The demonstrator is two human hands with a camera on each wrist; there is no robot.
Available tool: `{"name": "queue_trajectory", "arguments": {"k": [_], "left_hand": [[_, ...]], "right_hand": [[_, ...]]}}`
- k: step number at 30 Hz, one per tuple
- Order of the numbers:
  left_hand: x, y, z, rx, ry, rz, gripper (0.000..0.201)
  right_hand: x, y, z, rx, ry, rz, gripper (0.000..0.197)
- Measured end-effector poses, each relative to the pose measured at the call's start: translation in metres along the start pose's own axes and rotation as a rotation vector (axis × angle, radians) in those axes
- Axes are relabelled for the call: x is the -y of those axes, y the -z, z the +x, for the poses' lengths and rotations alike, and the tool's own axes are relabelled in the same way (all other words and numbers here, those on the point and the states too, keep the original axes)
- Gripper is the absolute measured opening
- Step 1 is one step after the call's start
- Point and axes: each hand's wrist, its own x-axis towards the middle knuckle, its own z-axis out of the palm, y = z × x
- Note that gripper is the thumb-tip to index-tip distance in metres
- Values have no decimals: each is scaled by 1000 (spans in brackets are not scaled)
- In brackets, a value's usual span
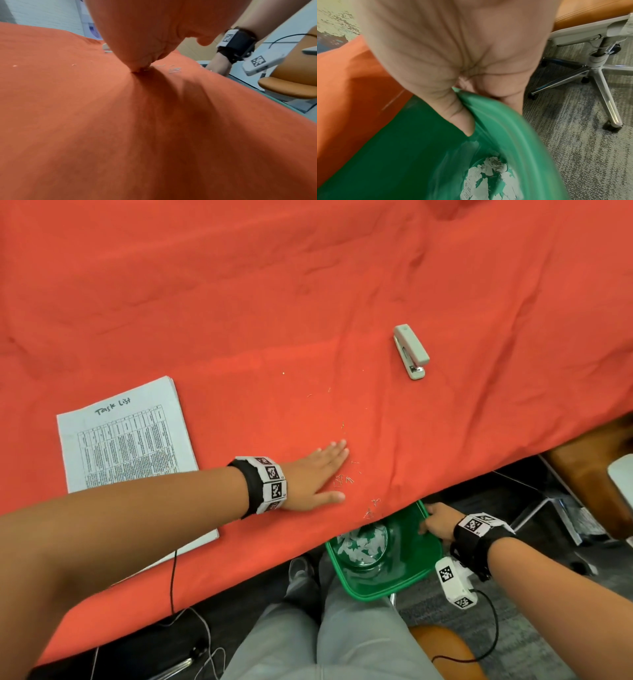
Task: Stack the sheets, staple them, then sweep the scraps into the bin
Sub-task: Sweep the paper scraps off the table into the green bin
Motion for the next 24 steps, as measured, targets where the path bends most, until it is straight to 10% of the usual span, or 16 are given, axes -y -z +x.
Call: {"name": "queue_trajectory", "arguments": {"k": [11,20,24], "left_hand": [[115,73,40,-347,551,-176,85],[-7,1,3,58,-111,97,93],[-22,-3,1,54,-120,87,88]], "right_hand": [[-2,6,-4,34,-14,31,27],[-7,8,-1,31,-9,4,21],[-3,10,-2,26,-4,-3,17]]}}
